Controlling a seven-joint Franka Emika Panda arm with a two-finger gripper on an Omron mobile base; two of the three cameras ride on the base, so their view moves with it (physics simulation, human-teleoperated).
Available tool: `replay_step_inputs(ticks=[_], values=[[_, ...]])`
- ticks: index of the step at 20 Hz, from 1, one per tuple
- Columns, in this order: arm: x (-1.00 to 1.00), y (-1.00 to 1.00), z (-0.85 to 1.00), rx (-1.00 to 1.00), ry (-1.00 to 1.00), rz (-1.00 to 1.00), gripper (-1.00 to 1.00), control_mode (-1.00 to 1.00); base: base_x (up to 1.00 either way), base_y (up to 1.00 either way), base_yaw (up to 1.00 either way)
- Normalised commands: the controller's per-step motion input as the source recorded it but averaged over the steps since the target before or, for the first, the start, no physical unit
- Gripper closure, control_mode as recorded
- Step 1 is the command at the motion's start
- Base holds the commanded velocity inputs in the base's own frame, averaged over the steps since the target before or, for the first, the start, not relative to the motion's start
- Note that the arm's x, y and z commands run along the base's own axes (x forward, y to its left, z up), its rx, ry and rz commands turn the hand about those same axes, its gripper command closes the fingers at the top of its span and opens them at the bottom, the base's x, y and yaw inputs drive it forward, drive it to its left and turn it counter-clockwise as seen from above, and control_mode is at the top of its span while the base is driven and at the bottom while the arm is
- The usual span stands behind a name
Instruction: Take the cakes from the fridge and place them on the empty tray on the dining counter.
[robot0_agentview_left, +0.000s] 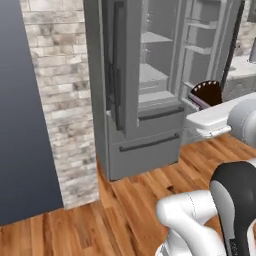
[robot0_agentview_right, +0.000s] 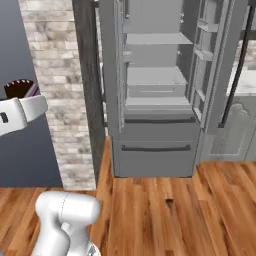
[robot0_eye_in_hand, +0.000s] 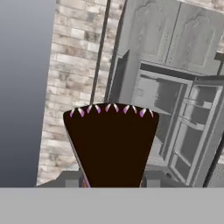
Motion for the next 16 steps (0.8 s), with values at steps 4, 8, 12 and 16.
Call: replay_step_inputs(ticks=[4, 8, 12, 16], values=[[0.00, 0.00, 0.00, 0.00, 0.00, 0.00, 1.00, 1.00, -0.64, 0.89, -0.64], [0.00, 0.00, 0.00, 0.00, 0.00, 0.00, 1.00, 1.00, -0.62, 0.92, -0.64], [0.00, 0.00, 0.00, 0.00, 0.00, 0.00, 1.00, 1.00, -0.65, 0.92, -0.63], [0.00, 0.00, 0.00, 0.00, 0.00, 0.00, 1.00, 1.00, -0.79, 0.81, -0.65]])
